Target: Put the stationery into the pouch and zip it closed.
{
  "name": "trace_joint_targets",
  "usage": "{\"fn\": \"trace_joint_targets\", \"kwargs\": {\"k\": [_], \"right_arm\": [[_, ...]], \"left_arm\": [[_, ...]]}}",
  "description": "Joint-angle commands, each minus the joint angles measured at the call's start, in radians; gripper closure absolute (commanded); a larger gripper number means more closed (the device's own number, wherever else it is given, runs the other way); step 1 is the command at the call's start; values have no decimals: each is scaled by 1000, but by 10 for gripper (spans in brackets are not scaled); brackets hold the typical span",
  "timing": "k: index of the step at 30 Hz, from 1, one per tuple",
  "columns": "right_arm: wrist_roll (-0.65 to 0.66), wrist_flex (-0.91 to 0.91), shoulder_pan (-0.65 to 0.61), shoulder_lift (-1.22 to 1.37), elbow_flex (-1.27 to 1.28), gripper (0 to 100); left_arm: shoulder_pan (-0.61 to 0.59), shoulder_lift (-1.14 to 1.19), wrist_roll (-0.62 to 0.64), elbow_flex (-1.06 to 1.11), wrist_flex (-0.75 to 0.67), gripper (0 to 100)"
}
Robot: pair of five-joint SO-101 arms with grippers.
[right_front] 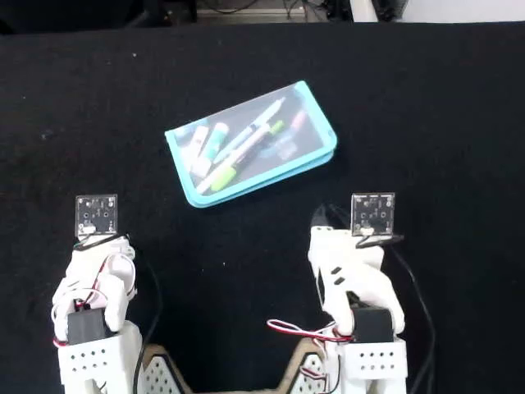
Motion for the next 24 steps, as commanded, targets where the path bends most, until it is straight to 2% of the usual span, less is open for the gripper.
{"fn": "trace_joint_targets", "kwargs": {"k": [1, 6, 12, 16, 24], "right_arm": [[6, 34, 20, -99, -10, 946], [6, 121, 23, -97, -10, 946], [5, 301, 25, -97, -10, 946], [6, 457, 25, -99, -8, 948], [6, 450, 25, -97, -8, 948]], "left_arm": [[7, 0, -17, 25, 3, 970], [13, 2, -17, 25, 69, 967], [13, 8, -17, 25, 84, 967], [5, 0, -21, 25, 221, 967], [12, 2, -18, 25, 221, 969]]}}
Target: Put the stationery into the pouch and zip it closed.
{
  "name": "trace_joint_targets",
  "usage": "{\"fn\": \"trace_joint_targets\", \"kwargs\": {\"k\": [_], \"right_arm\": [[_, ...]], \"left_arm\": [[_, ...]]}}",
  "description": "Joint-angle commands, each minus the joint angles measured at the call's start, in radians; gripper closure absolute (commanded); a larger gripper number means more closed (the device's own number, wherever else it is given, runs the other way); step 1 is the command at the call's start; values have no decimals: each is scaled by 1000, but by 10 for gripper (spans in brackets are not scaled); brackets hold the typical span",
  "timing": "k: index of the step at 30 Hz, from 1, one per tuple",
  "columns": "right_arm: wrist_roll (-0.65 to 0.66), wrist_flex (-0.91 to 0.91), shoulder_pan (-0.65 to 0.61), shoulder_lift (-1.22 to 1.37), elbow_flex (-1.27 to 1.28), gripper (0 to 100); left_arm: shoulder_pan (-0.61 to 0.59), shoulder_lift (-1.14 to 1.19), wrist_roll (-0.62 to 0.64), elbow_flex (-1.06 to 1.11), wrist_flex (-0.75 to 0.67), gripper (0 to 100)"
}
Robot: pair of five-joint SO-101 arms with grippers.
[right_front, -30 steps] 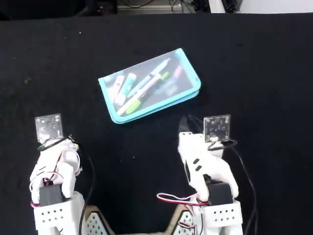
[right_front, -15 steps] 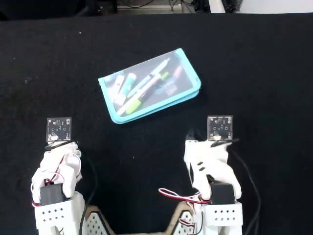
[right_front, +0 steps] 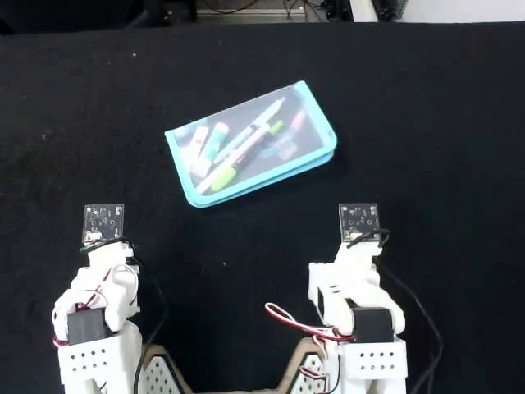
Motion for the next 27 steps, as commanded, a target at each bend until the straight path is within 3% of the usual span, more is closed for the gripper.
{"fn": "trace_joint_targets", "kwargs": {"k": [1, 10, 16, 27], "right_arm": [[5, 8, 18, -96, -8, 948], [5, 8, 18, -97, -8, 948], [5, 8, 18, -97, -8, 948], [5, 8, 18, -97, -8, 948]], "left_arm": [[12, 2, -8, 24, 5, 969], [19, -2, -8, 24, 5, 969], [130, -35, -8, 22, 6, 969], [133, -29, -8, 22, 6, 969]]}}
